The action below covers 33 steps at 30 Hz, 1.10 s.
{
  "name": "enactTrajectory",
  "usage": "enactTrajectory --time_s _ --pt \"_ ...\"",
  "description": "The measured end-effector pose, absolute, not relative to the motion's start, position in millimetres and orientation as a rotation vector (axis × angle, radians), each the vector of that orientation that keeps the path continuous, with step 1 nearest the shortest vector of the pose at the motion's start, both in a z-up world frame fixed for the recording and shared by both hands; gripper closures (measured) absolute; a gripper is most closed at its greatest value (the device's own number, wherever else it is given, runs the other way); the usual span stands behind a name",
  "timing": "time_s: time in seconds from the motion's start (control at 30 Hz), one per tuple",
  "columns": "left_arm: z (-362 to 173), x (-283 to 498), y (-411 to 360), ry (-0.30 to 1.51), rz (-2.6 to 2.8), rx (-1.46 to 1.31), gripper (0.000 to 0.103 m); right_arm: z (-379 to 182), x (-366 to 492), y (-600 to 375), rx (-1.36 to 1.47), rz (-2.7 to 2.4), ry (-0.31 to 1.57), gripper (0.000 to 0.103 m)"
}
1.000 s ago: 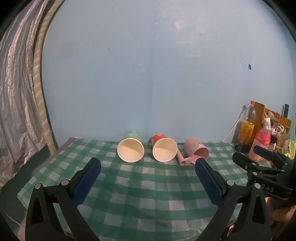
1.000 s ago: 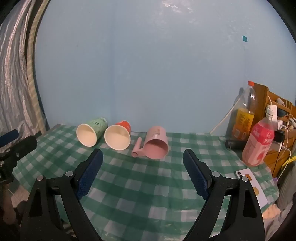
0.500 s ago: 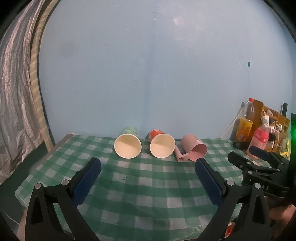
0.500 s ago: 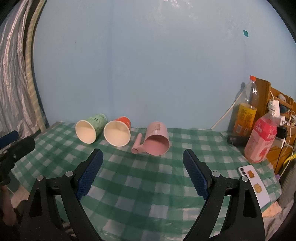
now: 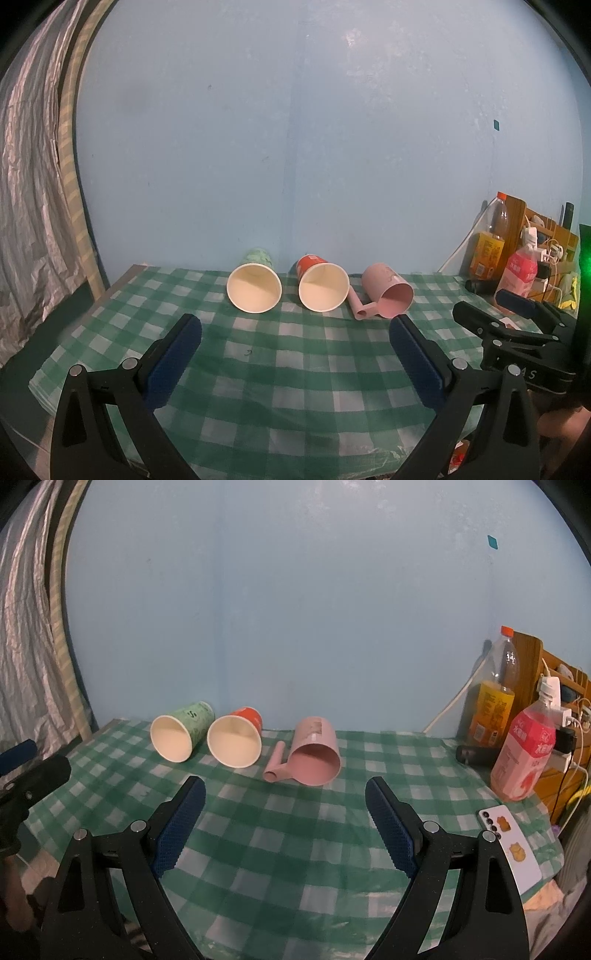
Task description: Flip cup upside down
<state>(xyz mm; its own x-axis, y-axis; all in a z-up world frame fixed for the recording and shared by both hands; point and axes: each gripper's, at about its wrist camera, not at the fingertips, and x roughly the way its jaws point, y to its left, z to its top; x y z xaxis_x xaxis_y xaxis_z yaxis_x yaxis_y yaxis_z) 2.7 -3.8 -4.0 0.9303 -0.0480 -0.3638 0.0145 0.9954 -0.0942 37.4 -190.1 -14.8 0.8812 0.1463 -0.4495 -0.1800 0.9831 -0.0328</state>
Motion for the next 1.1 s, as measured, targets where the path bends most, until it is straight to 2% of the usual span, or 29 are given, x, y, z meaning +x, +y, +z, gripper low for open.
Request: enactTrajectory --time_s 1.1 --pt "-6.4 1.6 -7.6 0.376 -0.032 -0.087 0.000 -12.7 34.3 -189.6 -0.072 0.169 0.461 0.016"
